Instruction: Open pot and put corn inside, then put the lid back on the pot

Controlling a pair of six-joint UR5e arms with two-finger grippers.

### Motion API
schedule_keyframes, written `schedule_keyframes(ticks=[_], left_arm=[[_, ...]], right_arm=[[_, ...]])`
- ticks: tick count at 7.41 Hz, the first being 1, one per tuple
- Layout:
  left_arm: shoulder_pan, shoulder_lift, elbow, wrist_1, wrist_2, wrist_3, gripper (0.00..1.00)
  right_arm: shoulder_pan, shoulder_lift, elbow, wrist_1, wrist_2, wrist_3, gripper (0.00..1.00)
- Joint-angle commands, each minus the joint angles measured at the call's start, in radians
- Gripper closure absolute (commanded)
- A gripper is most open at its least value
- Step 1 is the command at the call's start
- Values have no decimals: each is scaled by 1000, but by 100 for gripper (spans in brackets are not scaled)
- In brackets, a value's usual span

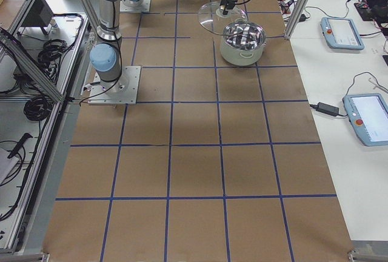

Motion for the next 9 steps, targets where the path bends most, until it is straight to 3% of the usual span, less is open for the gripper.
schedule_keyframes(ticks=[1, 4, 5, 7, 9], left_arm=[[24, -37, -3, 8, 2, 24, 20], [23, -45, 2, -4, 5, 18, 78], [4, -33, 11, -12, 34, 9, 83], [-54, -22, 74, -50, 19, -105, 84], [-195, -34, 239, -185, 6, -234, 84]], right_arm=[[2, -7, 28, -29, 0, 8, 70], [2, -5, 29, -30, 6, 9, 70], [2, -7, 29, -30, 6, 9, 69], [2, -5, 29, -30, 8, 8, 68], [2, -5, 29, -32, 9, 8, 68]])
